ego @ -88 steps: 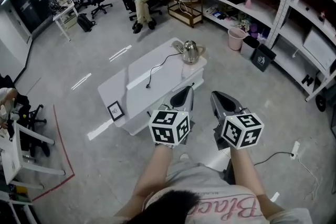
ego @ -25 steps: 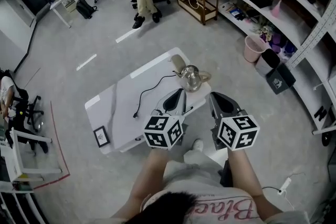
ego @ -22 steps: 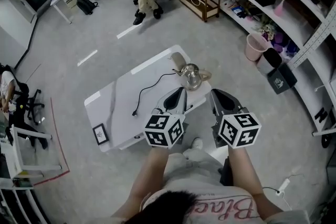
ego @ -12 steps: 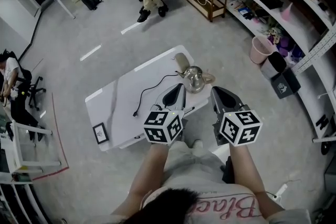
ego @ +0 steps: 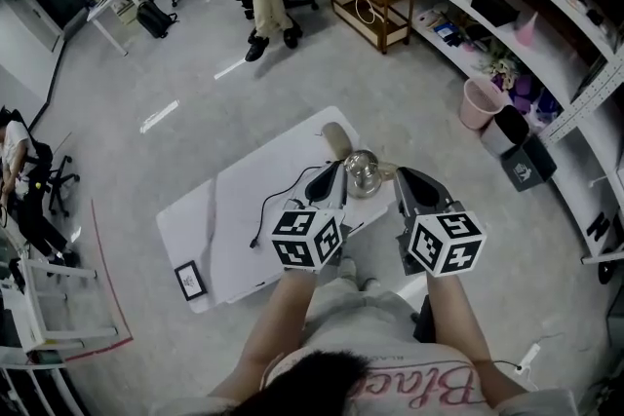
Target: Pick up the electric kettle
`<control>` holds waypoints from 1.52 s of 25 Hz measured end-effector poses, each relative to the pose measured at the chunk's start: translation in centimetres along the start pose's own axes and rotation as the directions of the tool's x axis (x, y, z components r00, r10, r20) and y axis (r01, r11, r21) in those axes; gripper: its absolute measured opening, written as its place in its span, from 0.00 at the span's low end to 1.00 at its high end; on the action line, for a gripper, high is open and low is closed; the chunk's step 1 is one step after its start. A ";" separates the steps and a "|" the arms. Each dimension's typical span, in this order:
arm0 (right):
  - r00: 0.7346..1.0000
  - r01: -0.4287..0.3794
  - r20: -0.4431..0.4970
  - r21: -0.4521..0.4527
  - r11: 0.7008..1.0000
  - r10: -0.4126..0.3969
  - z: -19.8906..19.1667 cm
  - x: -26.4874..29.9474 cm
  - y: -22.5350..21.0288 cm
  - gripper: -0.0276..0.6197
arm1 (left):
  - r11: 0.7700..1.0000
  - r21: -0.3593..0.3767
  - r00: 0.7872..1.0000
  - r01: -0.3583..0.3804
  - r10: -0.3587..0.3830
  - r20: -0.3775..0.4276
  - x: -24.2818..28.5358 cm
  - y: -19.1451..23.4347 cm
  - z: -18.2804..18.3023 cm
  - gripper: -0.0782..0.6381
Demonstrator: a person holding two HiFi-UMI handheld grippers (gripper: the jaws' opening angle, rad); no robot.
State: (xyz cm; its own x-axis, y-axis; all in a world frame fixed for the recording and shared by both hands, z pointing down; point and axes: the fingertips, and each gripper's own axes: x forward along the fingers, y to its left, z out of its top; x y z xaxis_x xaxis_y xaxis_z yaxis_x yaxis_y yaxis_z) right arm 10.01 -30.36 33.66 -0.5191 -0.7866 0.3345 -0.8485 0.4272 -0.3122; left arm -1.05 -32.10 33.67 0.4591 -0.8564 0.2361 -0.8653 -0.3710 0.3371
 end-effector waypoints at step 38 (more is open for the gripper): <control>0.998 -0.044 0.042 0.011 0.999 0.044 -13.7 8.6 -7.8 0.40 | 0.983 -0.183 0.998 -0.005 -0.006 -0.061 6.7 8.8 -15.9 0.28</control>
State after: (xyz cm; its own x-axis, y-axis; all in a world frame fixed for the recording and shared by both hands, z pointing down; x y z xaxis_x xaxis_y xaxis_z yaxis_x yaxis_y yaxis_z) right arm 10.76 -34.39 51.15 -0.5509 -0.7851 0.2831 -0.8236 0.4565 -0.3366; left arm -2.39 -35.44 52.70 0.4760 -0.8305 0.2893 -0.8161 -0.2946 0.4971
